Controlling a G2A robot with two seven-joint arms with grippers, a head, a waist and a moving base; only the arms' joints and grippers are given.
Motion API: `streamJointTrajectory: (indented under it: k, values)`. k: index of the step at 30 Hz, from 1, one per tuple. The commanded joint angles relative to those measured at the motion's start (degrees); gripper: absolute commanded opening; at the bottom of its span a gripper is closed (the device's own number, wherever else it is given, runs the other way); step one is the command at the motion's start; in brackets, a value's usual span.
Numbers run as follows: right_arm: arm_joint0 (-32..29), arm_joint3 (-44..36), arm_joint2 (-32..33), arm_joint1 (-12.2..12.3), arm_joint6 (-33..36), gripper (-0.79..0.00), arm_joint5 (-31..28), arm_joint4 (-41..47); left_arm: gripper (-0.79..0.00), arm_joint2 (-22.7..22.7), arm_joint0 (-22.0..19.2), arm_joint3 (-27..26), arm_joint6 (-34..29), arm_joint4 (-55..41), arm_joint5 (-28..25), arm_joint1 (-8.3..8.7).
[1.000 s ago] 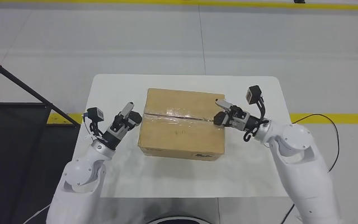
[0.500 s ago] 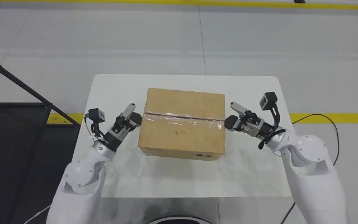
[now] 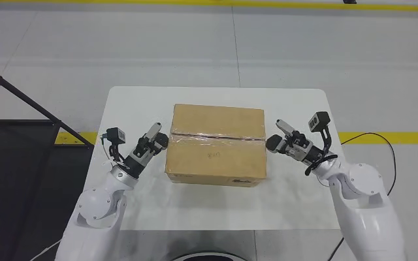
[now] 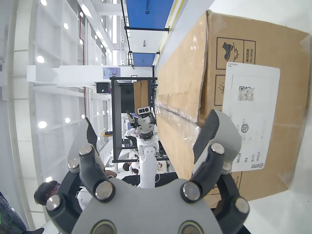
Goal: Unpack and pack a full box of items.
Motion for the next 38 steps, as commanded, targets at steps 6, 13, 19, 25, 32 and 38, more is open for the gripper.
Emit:
streamJointTrajectory:
  k: [6,13,19,25,32,38]
  values:
    - [-0.8,0.1,-0.4,0.1,1.4,0.0,0.5,0.6,0.0,0.1,0.0,0.0,0.3,-0.1,-0.1,0.2]
    - [0.4,2.6,-1.3,0.2,1.7,0.0,0.5,0.3,0.0,-0.1,0.2,0.0,2.2,-1.4,-0.5,0.29]
    - [-1.1,5.1,3.5,0.5,-2.3,0.0,-4.1,1.8,0.0,-2.1,0.3,-0.6,5.2,-4.7,-0.5,0.33]
    - [-2.5,6.1,6.1,0.7,-3.0,0.0,-8.0,3.1,0.0,-5.1,0.4,-0.7,5.2,-5.5,-0.3,0.69]
    - [-2.5,6.1,6.1,0.7,-3.0,0.0,-8.0,3.1,0.0,-5.1,0.4,-0.7,5.2,-5.5,-0.4,0.69]
    - [-2.5,6.1,6.1,0.7,-3.0,-0.001,-8.0,3.1,0.0,-5.1,0.4,-0.7,5.2,-5.5,-0.4,0.69]
